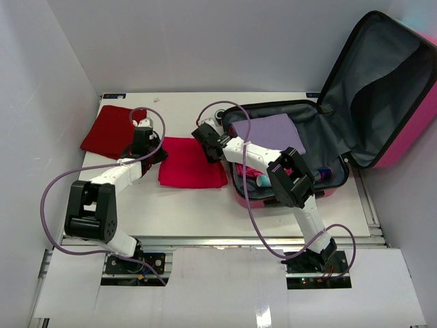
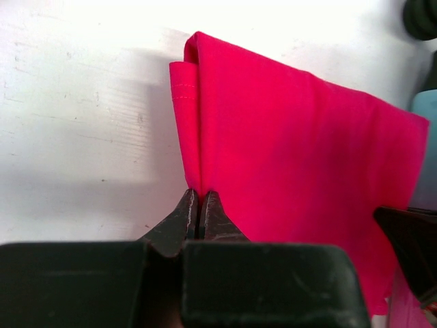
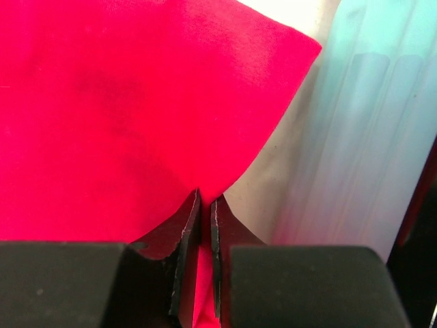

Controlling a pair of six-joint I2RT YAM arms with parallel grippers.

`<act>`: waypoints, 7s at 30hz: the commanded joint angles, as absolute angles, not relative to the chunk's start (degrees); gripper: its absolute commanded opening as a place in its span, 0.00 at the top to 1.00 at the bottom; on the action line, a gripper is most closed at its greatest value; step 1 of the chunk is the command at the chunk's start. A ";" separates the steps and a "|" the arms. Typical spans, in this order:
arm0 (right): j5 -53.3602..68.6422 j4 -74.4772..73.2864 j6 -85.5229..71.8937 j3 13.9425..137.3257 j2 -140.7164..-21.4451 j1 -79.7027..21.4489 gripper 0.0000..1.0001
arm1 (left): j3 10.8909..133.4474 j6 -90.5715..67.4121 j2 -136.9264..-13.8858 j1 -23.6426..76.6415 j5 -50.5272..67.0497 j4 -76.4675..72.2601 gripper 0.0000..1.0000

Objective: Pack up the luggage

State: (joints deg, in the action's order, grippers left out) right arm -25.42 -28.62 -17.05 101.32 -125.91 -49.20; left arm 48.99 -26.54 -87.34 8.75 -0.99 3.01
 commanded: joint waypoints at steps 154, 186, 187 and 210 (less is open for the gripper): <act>-7.66 -11.01 -10.16 77.71 -91.21 -10.20 0.71 | 82.59 -20.91 -105.20 42.15 -20.07 -5.45 0.51; -2.42 -8.79 -10.45 79.20 -102.78 -8.26 0.50 | 82.05 -20.97 -114.44 43.08 -19.55 -4.86 0.54; -2.70 -8.79 -10.39 79.32 -103.71 -8.26 0.50 | 81.69 -20.74 -113.86 43.13 -19.14 -5.10 0.54; -5.40 -18.15 -14.40 69.69 -85.05 -11.46 0.44 | 67.83 -18.58 -98.53 48.09 -0.81 -4.87 0.62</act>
State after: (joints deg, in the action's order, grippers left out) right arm -4.39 -15.52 -11.79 74.30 -90.86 -9.30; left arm 71.62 -18.86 -98.99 46.78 -3.53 -5.91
